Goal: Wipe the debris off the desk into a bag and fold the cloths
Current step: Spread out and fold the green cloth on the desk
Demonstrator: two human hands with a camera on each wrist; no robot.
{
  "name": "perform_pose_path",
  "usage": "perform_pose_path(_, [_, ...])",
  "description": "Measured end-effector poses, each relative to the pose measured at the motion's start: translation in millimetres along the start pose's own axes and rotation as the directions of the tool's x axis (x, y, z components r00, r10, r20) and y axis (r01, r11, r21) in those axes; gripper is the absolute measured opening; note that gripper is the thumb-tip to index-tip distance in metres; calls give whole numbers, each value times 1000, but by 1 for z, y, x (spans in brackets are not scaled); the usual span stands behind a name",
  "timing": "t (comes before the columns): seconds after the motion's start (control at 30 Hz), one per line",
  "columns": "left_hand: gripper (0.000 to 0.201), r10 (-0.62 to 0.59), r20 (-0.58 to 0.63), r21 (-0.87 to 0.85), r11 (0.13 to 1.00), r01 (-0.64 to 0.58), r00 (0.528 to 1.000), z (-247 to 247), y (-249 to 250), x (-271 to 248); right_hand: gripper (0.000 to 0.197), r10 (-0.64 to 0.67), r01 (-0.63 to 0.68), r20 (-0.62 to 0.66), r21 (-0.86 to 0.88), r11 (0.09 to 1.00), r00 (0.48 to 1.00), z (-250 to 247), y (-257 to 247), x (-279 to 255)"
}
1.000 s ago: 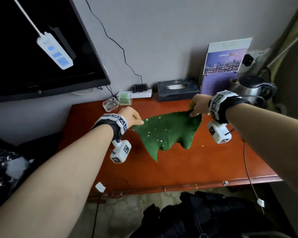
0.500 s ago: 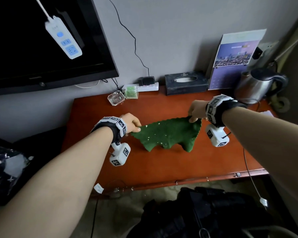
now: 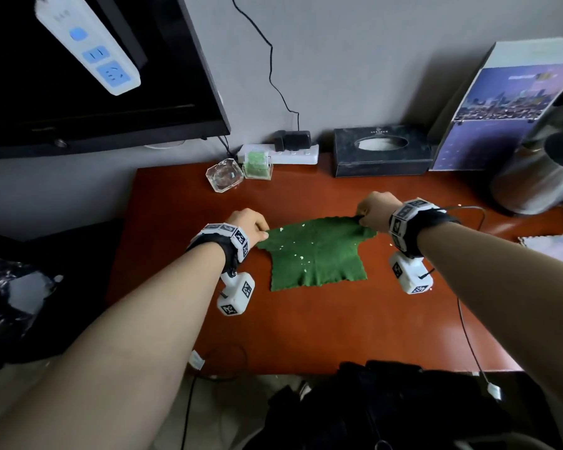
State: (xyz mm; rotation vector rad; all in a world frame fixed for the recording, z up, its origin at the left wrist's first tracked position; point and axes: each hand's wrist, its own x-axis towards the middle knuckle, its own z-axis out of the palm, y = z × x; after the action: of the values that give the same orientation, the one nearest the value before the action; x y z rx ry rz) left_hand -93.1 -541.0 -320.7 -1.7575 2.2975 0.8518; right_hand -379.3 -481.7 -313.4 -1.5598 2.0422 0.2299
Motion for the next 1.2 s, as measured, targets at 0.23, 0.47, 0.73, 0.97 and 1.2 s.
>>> perform_pose_path(0.23, [4,-59,-58,9,998,60,997,2,5,42,25,-61,62,-8,30,998,998,-3,9,47])
perform_pose_path(0.47, [13,-98,36,69,993,95,995,16,17,64,26,-116,108,69,107,988,991,0,3,63])
perform_pose_path(0.73, [68,250,130,-30,968,-248,959,33,113,93,24,-224,217,30,152,964,974,-11,-9,66])
perform_pose_path(0.97, [75,238,216,22,968,-248,947,38,148,104,30,-72,86,-50,396,914,996,-11,6,56])
perform_pose_path(1.2, [23,220,229,229,935,-272,948,22,147,95,44,4,27,-48,625,780,999,-2,15,45])
